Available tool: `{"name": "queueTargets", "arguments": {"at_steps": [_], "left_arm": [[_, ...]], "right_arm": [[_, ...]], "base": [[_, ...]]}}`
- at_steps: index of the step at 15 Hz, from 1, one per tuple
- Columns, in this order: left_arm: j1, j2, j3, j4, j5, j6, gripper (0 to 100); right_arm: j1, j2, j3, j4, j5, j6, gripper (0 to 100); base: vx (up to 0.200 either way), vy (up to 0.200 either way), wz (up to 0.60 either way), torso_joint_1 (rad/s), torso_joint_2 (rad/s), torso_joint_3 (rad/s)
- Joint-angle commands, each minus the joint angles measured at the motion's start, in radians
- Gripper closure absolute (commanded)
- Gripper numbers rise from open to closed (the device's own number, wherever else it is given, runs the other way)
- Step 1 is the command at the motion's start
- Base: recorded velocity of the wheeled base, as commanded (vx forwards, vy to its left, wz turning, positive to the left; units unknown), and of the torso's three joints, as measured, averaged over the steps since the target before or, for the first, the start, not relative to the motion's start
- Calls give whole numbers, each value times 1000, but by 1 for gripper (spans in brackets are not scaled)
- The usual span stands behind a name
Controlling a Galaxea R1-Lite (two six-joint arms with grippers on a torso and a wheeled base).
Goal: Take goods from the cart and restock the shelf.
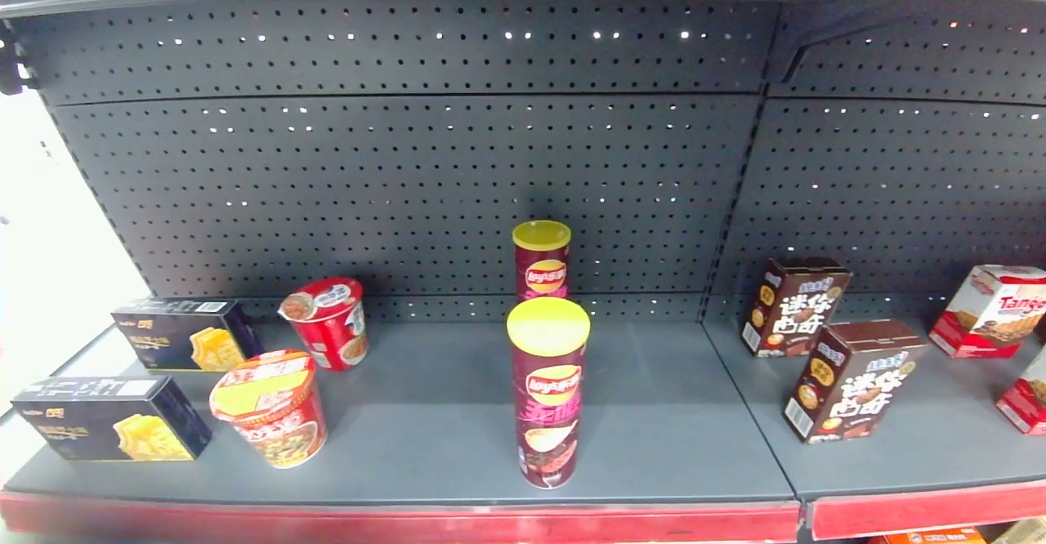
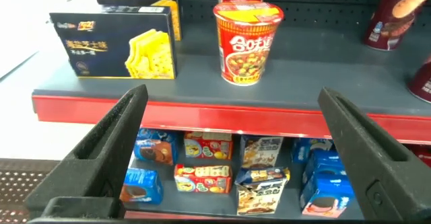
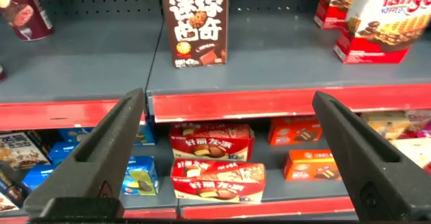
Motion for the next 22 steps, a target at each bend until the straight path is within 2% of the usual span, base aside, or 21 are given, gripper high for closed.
{"name": "queueTargets", "arguments": {"at_steps": [1, 15, 18, 22], "left_arm": [[0, 1, 0, 0, 2, -1, 0], [0, 1, 0, 0, -1, -1, 0], [0, 1, 0, 0, 1, -2, 0], [0, 1, 0, 0, -1, 1, 0]], "right_arm": [[0, 2, 1, 1, 0, 0, 0], [0, 2, 1, 0, 6, 0, 0], [0, 2, 1, 0, 6, 0, 0], [0, 2, 1, 0, 6, 0, 0]], "base": [[0, 0, 0, 0, 0, 0], [0, 0, -43, 1, 0, 0], [0, 200, 0, -1, -1, 2], [0, 0, 0, 0, 0, 0]]}}
